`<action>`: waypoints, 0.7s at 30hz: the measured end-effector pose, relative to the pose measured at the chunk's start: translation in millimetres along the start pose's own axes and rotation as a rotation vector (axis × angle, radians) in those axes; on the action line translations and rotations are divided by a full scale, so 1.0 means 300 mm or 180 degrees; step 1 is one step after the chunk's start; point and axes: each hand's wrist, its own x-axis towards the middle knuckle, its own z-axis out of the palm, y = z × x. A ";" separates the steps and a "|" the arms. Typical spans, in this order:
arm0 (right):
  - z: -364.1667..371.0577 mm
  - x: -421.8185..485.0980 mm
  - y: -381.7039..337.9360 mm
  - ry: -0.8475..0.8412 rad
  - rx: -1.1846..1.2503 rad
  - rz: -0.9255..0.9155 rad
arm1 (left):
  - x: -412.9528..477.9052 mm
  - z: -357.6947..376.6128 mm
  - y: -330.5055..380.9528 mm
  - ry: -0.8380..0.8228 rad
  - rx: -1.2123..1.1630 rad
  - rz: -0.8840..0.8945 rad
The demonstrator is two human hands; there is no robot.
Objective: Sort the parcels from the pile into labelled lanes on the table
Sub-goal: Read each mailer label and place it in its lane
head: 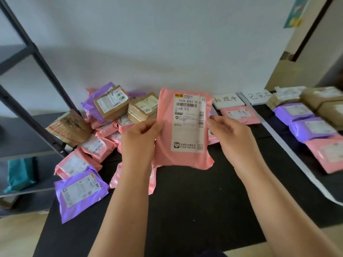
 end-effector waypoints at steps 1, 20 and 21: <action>-0.004 -0.007 -0.006 -0.0070 0.0047 -0.0052 | -0.011 0.008 0.011 -0.0062 -0.0102 -0.0017; -0.064 -0.046 -0.049 0.0118 0.0206 -0.0329 | -0.085 0.041 0.111 -0.0585 -0.0633 0.0176; -0.066 -0.046 -0.050 0.0122 0.0244 -0.0348 | -0.085 0.040 0.111 -0.0610 -0.0657 0.0184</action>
